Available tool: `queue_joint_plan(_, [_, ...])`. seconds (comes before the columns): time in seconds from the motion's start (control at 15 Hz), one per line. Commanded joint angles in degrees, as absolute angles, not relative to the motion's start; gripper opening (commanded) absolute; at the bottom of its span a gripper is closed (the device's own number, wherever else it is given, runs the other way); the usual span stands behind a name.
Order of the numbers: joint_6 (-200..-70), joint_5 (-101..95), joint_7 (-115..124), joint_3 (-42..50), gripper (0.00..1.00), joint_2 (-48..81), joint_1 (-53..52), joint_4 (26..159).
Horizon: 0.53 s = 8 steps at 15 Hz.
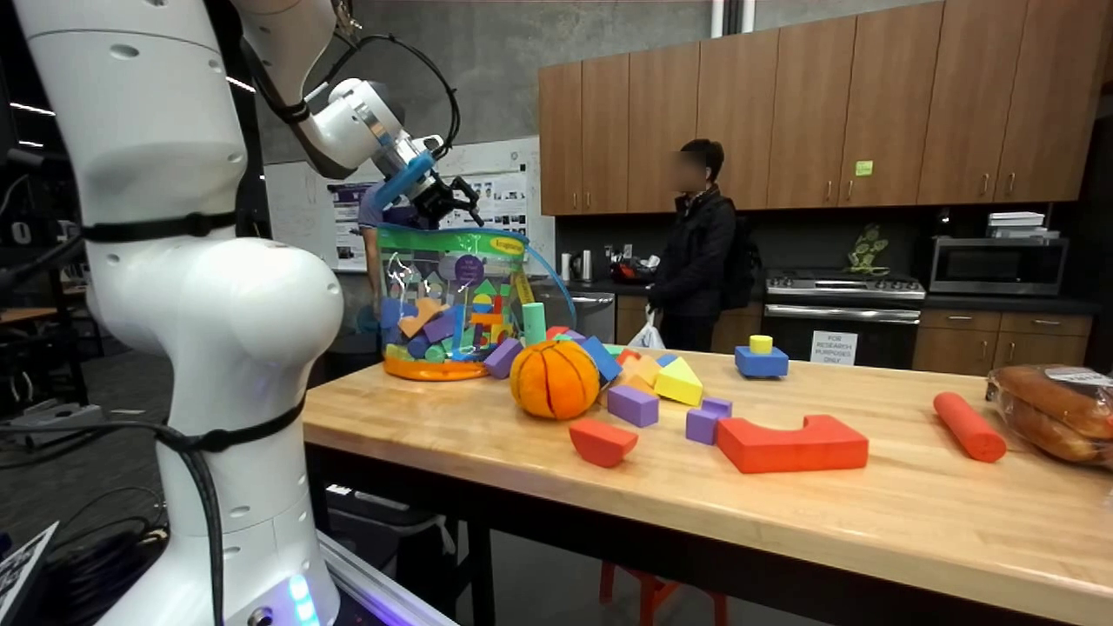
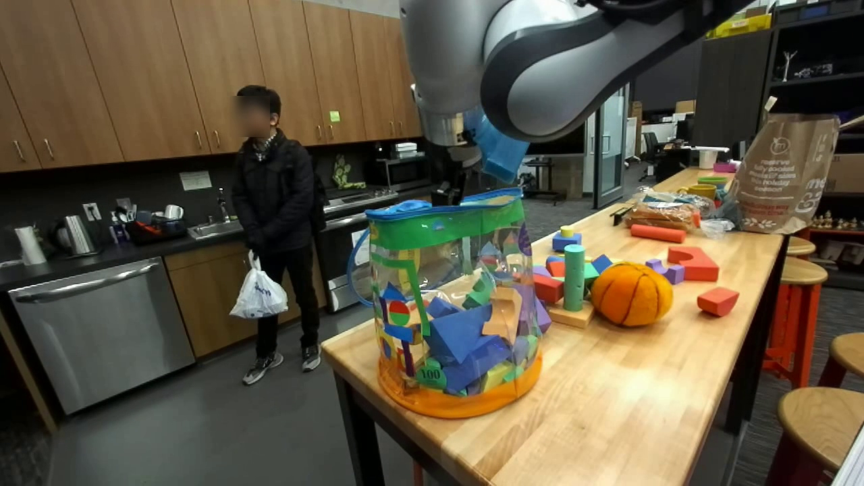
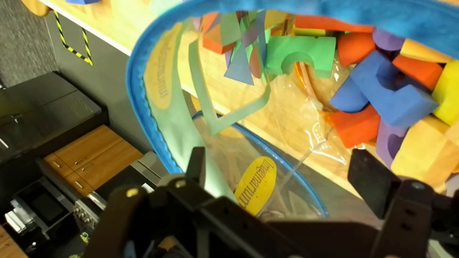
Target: Remove the blocks from the basket
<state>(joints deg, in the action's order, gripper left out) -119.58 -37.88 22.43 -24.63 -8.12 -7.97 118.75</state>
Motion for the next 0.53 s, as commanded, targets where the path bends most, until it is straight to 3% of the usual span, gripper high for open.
queue_joint_plan(0.0, [-119.46, -37.13, 21.75, -22.13, 1.0, -5.57, -10.68, 116.73])
queue_joint_plan(0.47, [-122.11, -36.78, 21.7, -20.98, 1.0, 4.5, -14.17, 113.06])
